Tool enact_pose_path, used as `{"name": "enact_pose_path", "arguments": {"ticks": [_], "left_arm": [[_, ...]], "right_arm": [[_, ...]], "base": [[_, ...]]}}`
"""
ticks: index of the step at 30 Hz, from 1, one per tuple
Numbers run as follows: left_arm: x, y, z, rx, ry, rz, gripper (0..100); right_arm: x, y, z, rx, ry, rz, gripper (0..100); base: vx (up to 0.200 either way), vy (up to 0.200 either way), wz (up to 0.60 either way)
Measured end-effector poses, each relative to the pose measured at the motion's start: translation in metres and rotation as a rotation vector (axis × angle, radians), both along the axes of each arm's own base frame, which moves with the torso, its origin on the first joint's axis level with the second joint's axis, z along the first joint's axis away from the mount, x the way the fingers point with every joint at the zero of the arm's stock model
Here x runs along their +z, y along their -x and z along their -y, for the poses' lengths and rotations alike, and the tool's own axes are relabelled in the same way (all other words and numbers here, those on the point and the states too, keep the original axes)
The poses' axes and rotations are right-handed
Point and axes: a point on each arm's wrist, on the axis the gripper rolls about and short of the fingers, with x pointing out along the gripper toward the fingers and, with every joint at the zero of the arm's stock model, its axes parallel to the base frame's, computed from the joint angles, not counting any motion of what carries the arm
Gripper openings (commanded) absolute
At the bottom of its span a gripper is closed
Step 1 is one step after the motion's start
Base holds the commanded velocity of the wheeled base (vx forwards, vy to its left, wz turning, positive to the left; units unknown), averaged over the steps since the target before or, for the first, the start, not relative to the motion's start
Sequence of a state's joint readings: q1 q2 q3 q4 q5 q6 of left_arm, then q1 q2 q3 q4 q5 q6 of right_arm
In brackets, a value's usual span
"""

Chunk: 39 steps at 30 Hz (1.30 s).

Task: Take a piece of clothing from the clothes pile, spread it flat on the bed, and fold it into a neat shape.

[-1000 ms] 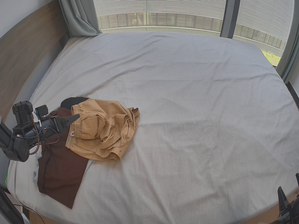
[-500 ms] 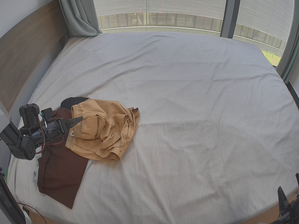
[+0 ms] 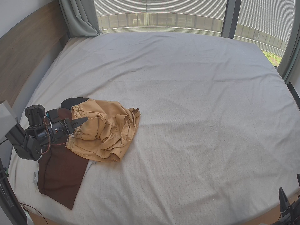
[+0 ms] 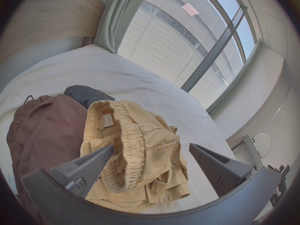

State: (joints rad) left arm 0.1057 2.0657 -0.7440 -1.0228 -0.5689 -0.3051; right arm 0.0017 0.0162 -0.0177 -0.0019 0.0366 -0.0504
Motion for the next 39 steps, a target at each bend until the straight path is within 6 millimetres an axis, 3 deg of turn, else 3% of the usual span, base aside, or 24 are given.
{"name": "enact_pose_path", "arguments": {"ticks": [24,39], "left_arm": [[0.009,-0.013,0.033,-0.071,0.132,0.012,100],[-0.001,-0.022,0.041,-0.09,0.152,0.019,100]], "right_arm": [[0.0,0.0,0.0,-0.001,0.0,0.0,100],[0.0,0.0,0.0,-0.001,0.0,0.0,100]], "base": [[0.0,0.0,0.0],[0.0,0.0,0.0]]}}
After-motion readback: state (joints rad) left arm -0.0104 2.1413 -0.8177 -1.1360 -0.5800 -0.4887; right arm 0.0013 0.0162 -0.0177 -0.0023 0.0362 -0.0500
